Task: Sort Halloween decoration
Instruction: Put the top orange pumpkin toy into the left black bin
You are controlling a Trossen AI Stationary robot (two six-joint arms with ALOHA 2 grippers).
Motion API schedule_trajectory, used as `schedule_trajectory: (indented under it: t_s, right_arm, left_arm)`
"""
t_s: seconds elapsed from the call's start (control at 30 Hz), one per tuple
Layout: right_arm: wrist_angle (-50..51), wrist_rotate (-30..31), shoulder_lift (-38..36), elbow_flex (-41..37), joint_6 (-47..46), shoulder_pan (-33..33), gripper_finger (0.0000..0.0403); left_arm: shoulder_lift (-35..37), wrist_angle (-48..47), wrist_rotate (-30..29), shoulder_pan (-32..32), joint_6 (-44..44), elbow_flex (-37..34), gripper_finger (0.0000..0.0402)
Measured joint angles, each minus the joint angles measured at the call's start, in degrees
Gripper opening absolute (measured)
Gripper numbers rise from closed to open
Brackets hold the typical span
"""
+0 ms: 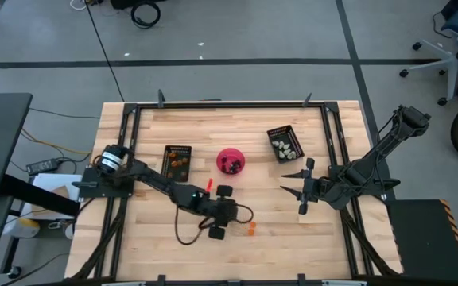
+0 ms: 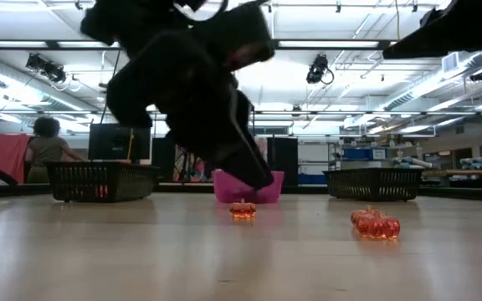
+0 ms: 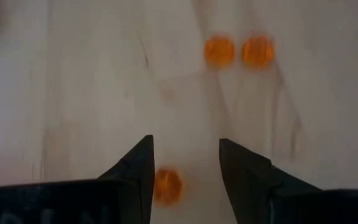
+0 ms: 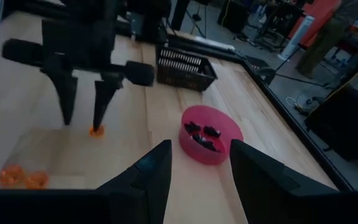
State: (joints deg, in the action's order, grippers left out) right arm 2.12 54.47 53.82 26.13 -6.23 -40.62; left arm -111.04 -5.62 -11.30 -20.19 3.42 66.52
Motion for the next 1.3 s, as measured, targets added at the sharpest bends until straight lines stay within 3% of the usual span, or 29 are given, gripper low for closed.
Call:
schedule_trajectory:
  t_s: [0.47, 0.77, 1.3]
  right_arm:
    - [-1.9, 0.9, 1.5, 0.0, 1.0, 0.3, 0.0167]
    - [-2.1, 0.9, 1.5, 0.0, 1.5, 0.3, 0.0167]
    - [-2.5, 0.9, 1.5, 0.0, 2.3, 0.3, 0.0167]
  left_arm:
    - [1.3, 32.7, -3.2, -0.1, -1.5, -17.8, 0.0149]
    - [1.3, 38.7, -3.7, 0.5, -1.6, -23.1, 0.0149]
    - [-4.2, 45.6, -2.9, 1.4, -0.3, -22.8, 0.0145]
